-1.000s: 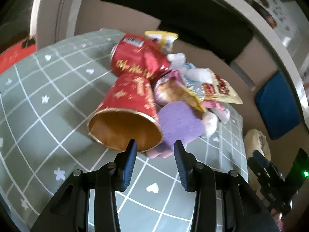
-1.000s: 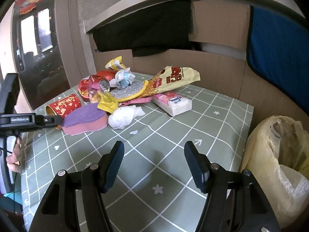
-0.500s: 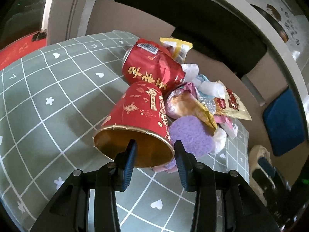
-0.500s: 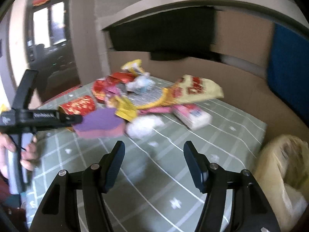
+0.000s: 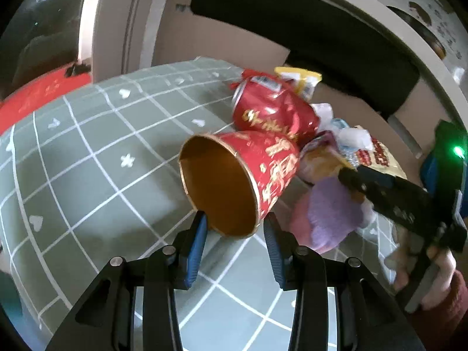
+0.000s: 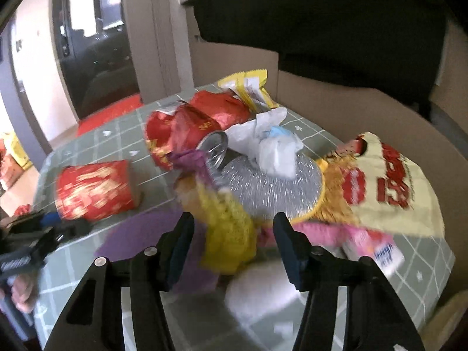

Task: Collect trash
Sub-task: 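Lift the red paper cup with the left gripper while the right gripper grasps a yellow wrapper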

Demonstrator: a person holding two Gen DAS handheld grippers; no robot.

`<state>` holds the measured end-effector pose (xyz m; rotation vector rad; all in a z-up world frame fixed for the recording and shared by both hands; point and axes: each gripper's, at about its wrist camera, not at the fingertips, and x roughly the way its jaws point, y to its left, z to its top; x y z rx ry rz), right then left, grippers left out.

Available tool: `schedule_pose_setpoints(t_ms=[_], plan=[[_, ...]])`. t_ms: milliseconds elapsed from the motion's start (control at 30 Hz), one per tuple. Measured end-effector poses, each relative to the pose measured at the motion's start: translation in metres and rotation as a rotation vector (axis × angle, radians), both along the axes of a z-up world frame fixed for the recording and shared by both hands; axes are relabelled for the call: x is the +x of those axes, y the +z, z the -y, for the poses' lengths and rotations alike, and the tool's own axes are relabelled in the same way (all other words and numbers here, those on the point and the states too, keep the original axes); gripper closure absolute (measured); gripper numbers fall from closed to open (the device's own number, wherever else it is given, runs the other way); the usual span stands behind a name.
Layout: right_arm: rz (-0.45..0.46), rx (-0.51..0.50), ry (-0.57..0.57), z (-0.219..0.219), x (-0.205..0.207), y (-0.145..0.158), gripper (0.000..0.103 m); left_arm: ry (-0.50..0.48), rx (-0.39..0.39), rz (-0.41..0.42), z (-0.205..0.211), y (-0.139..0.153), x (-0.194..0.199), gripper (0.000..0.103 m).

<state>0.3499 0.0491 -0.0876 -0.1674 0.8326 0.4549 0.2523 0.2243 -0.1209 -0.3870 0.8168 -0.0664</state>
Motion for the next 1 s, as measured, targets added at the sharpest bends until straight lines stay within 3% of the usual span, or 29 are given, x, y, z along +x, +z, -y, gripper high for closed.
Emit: schedule_pose_setpoints(t_ms=[33,67,267,500,733,900,1000], plan=[[-0.022,-0.003,-0.005,-0.003,0.008,-0.004,0.062,0.002,-0.001,0.004,-0.001,0.000,-0.001,0.062],[-0.035,0.005,-0.002,-0.004,0.012,-0.007,0.078,0.002,-0.002,0.004,-0.001,0.000,-0.001,0.062],[-0.059,0.051,0.008,0.003,0.008,-0.007,0.080,0.009,-0.018,0.016,-0.002,-0.002,-0.002,0.062],[-0.016,0.062,0.005,0.021,-0.019,0.004,0.080,0.011,-0.003,0.015,-0.003,-0.002,-0.005,0.062],[0.001,0.066,-0.003,0.033,-0.032,0.010,0.080,0.002,-0.029,0.064,0.002,0.020,0.002,0.063],[0.021,0.082,-0.024,0.044,-0.036,0.016,0.080,-0.016,-0.021,0.090,0.008,0.032,0.013,0.086],[0.033,0.097,-0.042,0.052,-0.037,0.022,0.081,-0.033,-0.036,0.117,0.012,0.039,0.017,0.091]])
